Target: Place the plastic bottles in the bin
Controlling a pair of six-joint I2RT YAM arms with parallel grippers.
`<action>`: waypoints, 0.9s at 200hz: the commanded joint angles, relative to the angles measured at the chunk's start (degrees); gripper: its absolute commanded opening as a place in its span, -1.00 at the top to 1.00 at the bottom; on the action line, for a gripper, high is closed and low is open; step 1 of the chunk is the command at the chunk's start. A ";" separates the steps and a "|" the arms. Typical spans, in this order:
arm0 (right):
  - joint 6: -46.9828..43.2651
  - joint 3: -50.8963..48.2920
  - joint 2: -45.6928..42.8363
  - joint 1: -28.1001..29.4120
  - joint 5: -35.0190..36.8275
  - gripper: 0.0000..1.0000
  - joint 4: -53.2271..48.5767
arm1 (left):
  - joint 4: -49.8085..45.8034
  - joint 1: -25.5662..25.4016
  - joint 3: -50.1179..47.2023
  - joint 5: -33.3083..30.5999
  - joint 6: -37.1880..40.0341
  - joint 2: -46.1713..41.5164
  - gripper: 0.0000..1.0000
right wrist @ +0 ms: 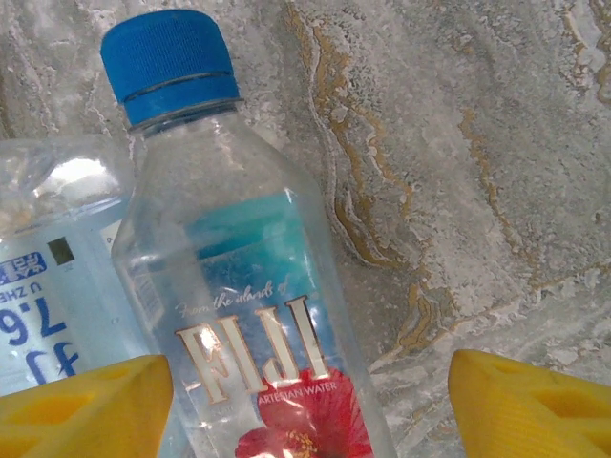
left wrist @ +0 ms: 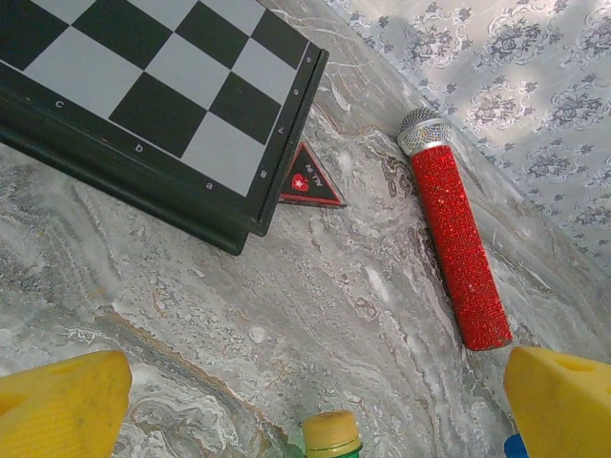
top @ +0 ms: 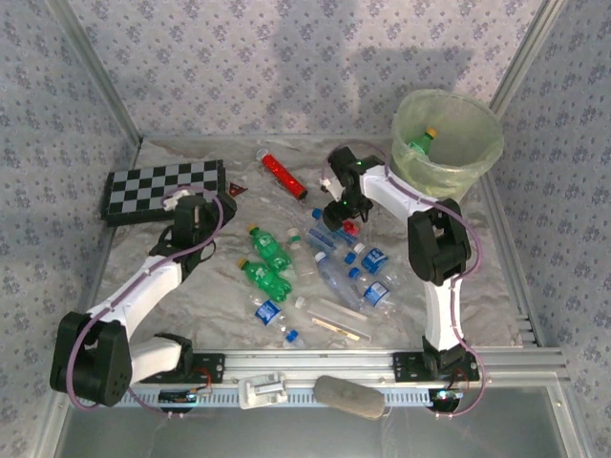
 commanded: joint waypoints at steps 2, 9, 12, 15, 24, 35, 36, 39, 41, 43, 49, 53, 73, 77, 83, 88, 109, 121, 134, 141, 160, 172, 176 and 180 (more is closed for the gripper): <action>-1.14 1.75 2.32 0.11 1.46 -0.52 -1.29 | 0.86 0.43 0.32 0.74 -0.92 0.88 -1.00; -1.14 1.92 2.62 0.11 1.71 -0.52 -1.25 | 0.99 0.47 0.32 0.87 -0.98 1.05 -1.00; -1.14 1.97 2.77 0.11 1.75 -0.52 -1.27 | 1.02 0.40 0.32 0.94 -1.04 1.08 -1.00; -1.14 2.01 2.94 0.11 1.85 -0.52 -1.24 | 1.11 0.41 0.27 0.93 -1.05 1.15 -1.00; -1.20 2.23 3.34 0.11 2.14 -0.52 -1.20 | 1.21 0.44 0.30 1.11 -1.19 1.33 -1.00; -1.23 2.37 3.84 0.14 2.41 -0.52 -1.10 | 1.37 0.43 0.32 1.31 -1.25 1.42 -1.00; -1.23 2.42 3.91 0.17 2.44 -0.52 -1.06 | 1.38 0.41 0.32 1.31 -1.24 1.47 -1.00; -1.23 2.45 4.05 0.14 2.46 -0.52 -1.05 | 1.43 0.43 0.32 1.29 -1.29 1.51 -1.00; -1.23 2.52 4.17 0.14 2.46 -0.51 -1.09 | 1.46 0.44 0.32 1.31 -1.25 1.58 -1.00; -1.23 2.54 4.22 0.12 2.57 -0.51 -1.10 | 1.47 0.38 0.30 1.33 -1.35 1.61 -1.00; -1.23 2.61 4.54 0.16 2.73 -0.51 -1.03 | 1.54 0.45 0.32 1.40 -1.44 1.81 -1.00; -1.22 2.67 4.71 0.19 2.83 -0.51 -1.05 | 1.63 0.43 0.32 1.47 -1.50 1.86 -1.00; -1.23 2.90 5.28 0.20 2.96 -0.50 -1.18 | 1.83 0.45 0.49 1.82 -1.52 2.29 -1.00; -1.23 2.90 5.29 0.20 2.98 -0.50 -1.08 | 1.89 0.46 0.47 1.86 -1.56 2.38 -1.00; -1.23 2.83 5.38 0.23 2.90 -0.50 -0.93 | 1.98 0.41 0.46 1.93 -1.57 2.49 -1.00; -1.23 2.81 5.37 0.24 2.88 -0.50 -0.90 | 2.08 0.41 0.53 1.93 -1.58 2.62 -1.00; -1.23 2.73 5.62 0.26 2.79 -0.50 -0.70 | 2.42 0.41 0.63 2.17 -1.73 3.00 -1.00; -1.23 2.73 5.90 0.24 2.82 -0.50 -0.67 | 2.53 0.39 0.67 2.32 -1.77 3.23 -1.00; -1.31 2.88 6.37 0.29 3.28 -0.50 -0.80 | 2.62 0.40 0.74 2.50 -1.93 3.35 -1.00; -1.32 2.90 6.68 0.31 3.37 -0.50 -0.88 | 2.62 0.39 0.75 2.52 -1.94 3.41 -1.00; -1.32 2.81 7.01 0.34 3.74 -0.51 -0.65 | 2.62 0.39 0.67 2.58 -2.04 3.40 -1.00; -1.32 2.68 7.05 0.29 4.16 -0.51 -0.45 | 2.62 0.39 0.65 2.70 -2.11 3.31 -1.00; -1.32 2.72 7.04 0.29 4.26 -0.51 -0.40 | 2.62 0.39 0.63 2.66 -2.03 3.35 -1.00; -1.32 2.71 7.03 0.29 4.35 -0.50 -0.39 | 2.62 0.40 0.64 2.70 -2.06 3.35 -1.00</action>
